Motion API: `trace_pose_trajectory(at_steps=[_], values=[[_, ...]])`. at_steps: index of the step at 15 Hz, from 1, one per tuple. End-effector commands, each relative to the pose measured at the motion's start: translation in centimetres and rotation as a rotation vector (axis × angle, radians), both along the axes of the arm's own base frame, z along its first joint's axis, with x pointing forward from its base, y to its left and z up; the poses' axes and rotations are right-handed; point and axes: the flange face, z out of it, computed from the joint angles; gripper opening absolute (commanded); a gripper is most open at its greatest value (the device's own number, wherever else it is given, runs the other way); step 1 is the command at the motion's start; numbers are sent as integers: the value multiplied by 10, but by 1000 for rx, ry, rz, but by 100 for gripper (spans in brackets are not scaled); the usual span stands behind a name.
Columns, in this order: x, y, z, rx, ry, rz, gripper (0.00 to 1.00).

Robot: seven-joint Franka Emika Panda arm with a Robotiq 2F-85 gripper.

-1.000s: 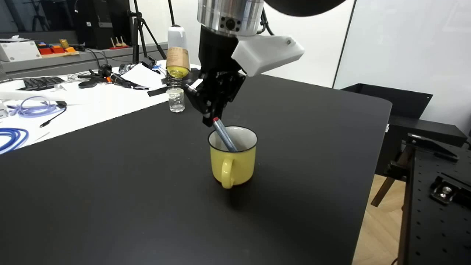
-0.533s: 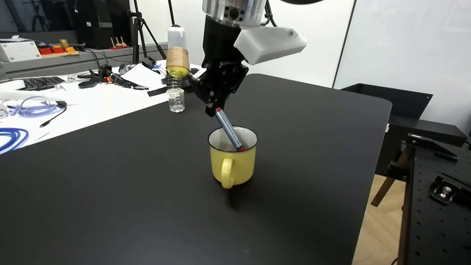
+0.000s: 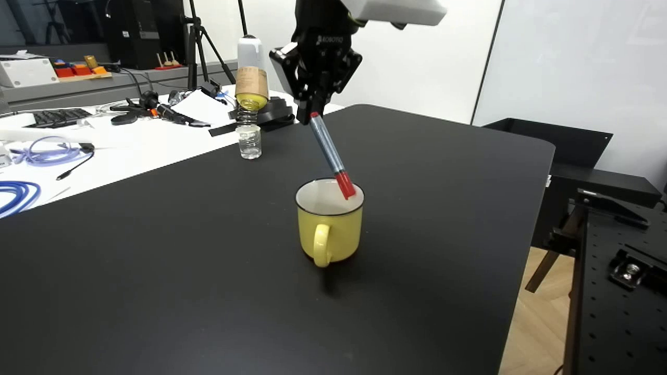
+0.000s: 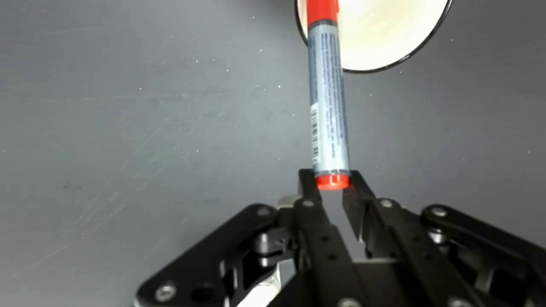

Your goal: Put the orange marker on the table

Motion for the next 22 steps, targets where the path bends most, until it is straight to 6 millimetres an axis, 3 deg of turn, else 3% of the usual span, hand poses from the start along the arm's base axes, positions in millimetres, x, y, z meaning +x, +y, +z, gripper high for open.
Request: trace_pose_trajectory(at_steps=[1, 4, 9, 20, 21, 22], values=[[9, -22, 28, 29, -3, -74, 5], [18, -48, 31, 42, -4, -149, 5], [25, -79, 3, 25, 30, -227, 5], [33, -90, -83, 17, 227, -276, 5], [34, -90, -88, 21, 243, -275, 46], [34, -90, -92, 24, 258, -279, 48]])
